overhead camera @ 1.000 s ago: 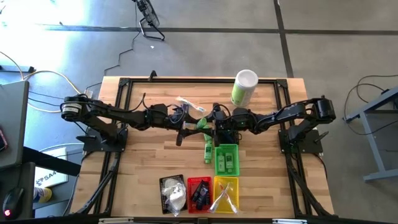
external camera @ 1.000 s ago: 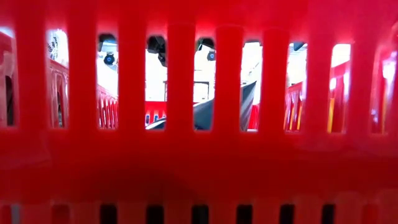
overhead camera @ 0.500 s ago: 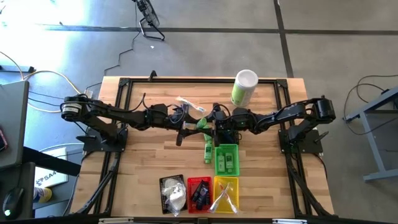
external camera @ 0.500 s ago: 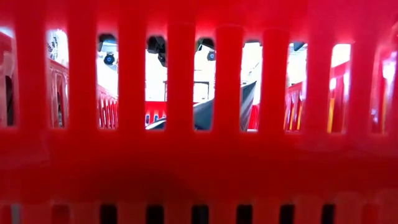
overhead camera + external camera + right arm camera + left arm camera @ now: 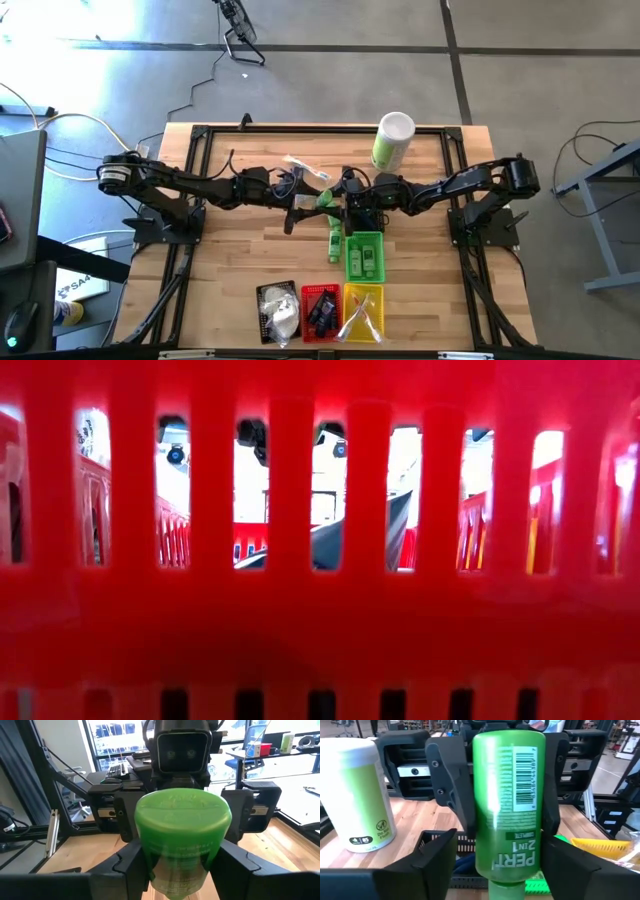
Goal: Pick & Place Travel size toiletries
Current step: Put the green shampoo into the green bin
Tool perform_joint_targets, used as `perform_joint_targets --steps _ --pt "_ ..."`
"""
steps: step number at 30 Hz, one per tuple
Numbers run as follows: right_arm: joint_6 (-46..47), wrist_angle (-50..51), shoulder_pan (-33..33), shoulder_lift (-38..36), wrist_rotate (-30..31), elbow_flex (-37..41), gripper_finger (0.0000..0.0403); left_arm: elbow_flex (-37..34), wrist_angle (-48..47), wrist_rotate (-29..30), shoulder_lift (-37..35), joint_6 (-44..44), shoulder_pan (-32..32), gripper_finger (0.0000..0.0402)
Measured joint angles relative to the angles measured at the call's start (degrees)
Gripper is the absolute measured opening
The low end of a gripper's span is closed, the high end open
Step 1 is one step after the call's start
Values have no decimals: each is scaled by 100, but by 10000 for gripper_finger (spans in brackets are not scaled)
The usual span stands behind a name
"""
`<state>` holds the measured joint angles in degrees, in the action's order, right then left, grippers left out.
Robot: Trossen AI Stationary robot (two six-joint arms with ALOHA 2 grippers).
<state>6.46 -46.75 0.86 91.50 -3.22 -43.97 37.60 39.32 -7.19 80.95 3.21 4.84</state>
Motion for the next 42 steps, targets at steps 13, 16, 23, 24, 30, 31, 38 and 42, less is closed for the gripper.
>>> perform_joint_targets --steps 13,16,23,24,30,31,38,42 --pt "1058 2688 -25 -1395 -151 -1 174 0 -462 21 -431 0 7 274" --pt "1573 3372 -158 -1626 -234 -2 174 0 -465 40 -474 -64 7 274" --pt "2413 4389 -691 -1698 -309 0 174 0 -565 67 -474 -146 7 273" --pt "2528 4487 -787 -1698 -276 -1 174 0 -600 67 -474 -147 7 273" --pt "3295 5010 -1355 -1612 -24 0 174 0 -887 66 -474 -145 2 273" --pt "3432 5050 -1441 -1577 75 -6 174 0 -965 67 -474 -145 2 273" --pt "4600 5756 -1898 -1354 862 -9 174 0 -1040 76 -474 -142 2 273" --pt "5055 5839 -2031 -1125 973 -8 174 0 -1083 91 -474 -142 2 273"
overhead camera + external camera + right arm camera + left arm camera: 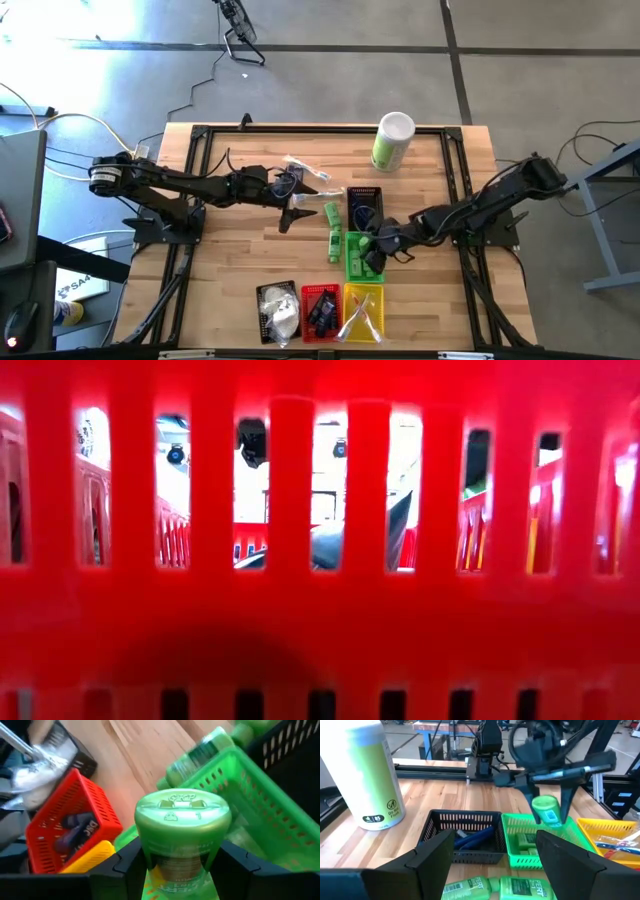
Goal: Pick & Place Travel size toiletries
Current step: Put the green shampoo into the green bin
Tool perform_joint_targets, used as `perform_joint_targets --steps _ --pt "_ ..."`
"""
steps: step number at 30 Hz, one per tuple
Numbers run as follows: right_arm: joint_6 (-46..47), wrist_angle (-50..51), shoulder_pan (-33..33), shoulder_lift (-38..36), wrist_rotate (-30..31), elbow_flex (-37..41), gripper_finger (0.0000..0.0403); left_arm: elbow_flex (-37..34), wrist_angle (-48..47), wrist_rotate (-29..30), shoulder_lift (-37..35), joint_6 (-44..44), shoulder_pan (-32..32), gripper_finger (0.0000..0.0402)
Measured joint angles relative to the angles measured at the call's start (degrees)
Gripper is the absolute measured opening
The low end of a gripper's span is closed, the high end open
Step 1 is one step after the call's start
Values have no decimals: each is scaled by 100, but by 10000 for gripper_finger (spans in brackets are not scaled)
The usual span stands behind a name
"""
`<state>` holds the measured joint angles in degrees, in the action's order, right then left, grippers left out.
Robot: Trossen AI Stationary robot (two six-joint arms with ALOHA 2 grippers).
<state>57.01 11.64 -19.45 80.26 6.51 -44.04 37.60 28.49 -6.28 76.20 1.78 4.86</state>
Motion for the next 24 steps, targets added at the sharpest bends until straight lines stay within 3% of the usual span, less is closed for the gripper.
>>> perform_joint_targets --steps 9,17,24 --pt "184 -13 -34 342 -102 8 176 0 -2 -2 0 0 0 273" --pt "8 8 -17 342 -66 8 236 0 -15 -4 2 2 0 273" --pt "-245 -24 310 146 -821 6 245 0 -18 -7 2 2 0 273"
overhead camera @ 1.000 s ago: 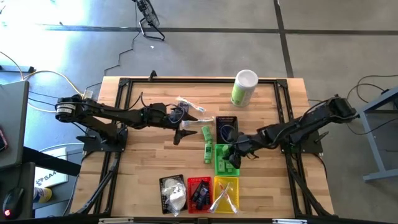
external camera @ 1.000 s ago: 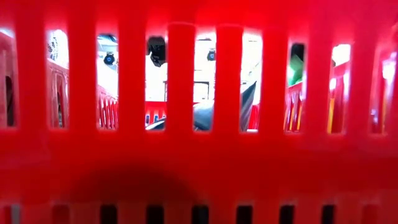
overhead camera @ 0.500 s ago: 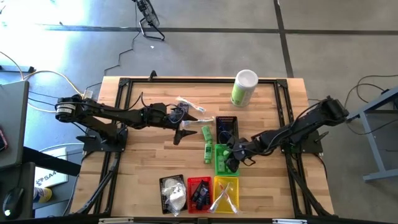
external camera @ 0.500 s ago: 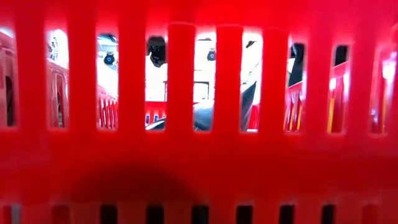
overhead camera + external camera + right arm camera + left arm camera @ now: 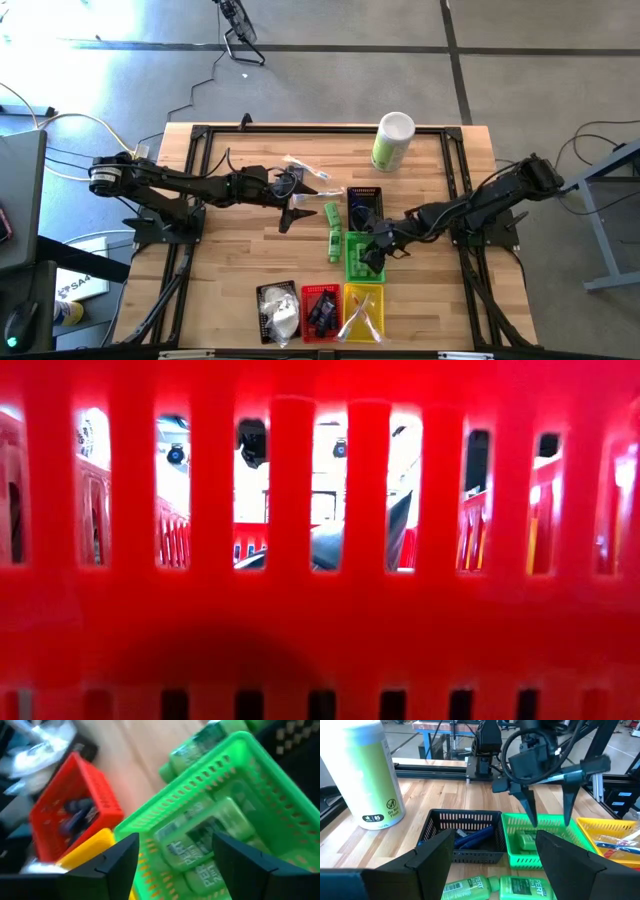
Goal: Pick & Place Travel size toiletries
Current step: Put the green shampoo into the green bin
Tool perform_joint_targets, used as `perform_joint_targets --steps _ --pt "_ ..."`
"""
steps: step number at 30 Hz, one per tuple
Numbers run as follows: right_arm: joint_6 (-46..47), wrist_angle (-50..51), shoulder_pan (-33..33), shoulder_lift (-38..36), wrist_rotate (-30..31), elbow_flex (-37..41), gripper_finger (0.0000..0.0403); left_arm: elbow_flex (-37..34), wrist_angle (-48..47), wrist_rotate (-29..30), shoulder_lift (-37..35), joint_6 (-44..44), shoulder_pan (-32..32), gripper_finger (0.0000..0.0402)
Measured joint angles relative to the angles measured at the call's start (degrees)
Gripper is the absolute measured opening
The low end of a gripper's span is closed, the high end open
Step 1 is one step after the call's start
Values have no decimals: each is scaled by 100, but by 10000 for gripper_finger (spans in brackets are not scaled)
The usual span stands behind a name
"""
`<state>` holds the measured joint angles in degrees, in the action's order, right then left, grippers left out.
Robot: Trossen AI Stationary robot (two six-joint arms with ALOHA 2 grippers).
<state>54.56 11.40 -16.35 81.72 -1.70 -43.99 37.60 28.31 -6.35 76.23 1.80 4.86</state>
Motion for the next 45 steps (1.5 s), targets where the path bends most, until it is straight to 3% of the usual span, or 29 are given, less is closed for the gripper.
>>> perform_joint_targets --steps 5,13,20,25,37,45 --pt "-766 -54 290 -371 -571 1 218 0 -54 -2 0 0 0 273" --pt "-2119 -97 674 -1113 -523 0 171 0 -110 -17 0 0 0 273" --pt "-3549 52 714 -1861 302 0 132 -1 -111 -15 0 0 0 273" --pt "-4106 438 714 -2284 562 0 103 0 -119 -13 0 0 0 273" --pt "-4616 1168 709 -2669 1419 0 60 0 -148 11 2 0 0 273" --pt "-4683 845 708 -2406 1984 1 46 0 -150 9 4 0 0 273"
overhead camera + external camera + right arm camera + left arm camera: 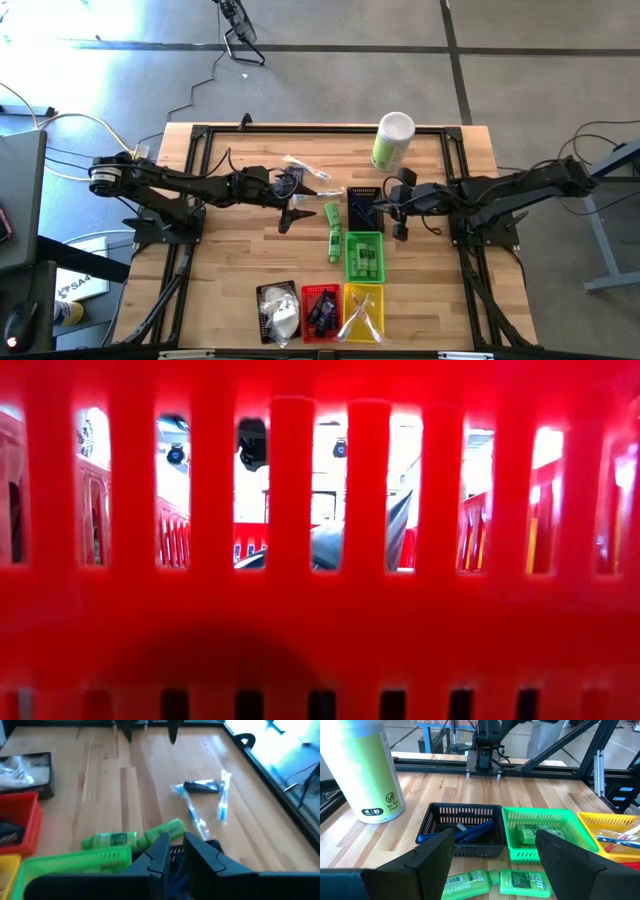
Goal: Pick & Place Travel size toiletries
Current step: Put the green shampoo into the green bin
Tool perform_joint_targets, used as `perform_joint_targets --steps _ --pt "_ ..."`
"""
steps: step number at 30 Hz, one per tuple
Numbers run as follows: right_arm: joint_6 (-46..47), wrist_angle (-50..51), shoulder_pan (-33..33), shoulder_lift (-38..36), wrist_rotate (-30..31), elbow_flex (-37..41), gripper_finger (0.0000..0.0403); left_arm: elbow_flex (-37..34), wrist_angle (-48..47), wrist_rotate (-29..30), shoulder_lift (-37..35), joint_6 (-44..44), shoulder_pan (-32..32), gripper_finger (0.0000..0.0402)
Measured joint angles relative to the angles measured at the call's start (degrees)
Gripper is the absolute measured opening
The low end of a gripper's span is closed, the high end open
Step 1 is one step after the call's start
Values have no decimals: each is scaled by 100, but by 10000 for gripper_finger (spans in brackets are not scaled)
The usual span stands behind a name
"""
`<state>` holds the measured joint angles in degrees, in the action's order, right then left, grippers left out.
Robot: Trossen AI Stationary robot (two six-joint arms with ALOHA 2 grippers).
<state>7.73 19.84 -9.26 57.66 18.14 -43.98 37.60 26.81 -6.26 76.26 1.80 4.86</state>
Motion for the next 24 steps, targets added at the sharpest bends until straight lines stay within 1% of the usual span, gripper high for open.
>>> perform_joint_targets --steps 6,8,11,13,18,21,24 --pt "-315 -189 -12 197 -57 -1 33 -4 -61 -2 104 4 0 273" --pt "-361 -199 -17 262 -103 -1 27 4 77 5 214 5 0 273" --pt "-444 -14 -10 280 -234 1 18 -13 -40 117 268 117 0 273" --pt "-471 125 -10 262 -290 1 10 12 85 224 342 149 0 273" --pt "-473 405 -10 2 -311 1 4 -2 60 261 360 153 0 273" --pt "-521 305 -10 -186 -311 147 3 -2 35 278 359 153 0 273" --pt "-498 -20 -10 -459 -312 503 3 -2 49 280 359 156 0 273"
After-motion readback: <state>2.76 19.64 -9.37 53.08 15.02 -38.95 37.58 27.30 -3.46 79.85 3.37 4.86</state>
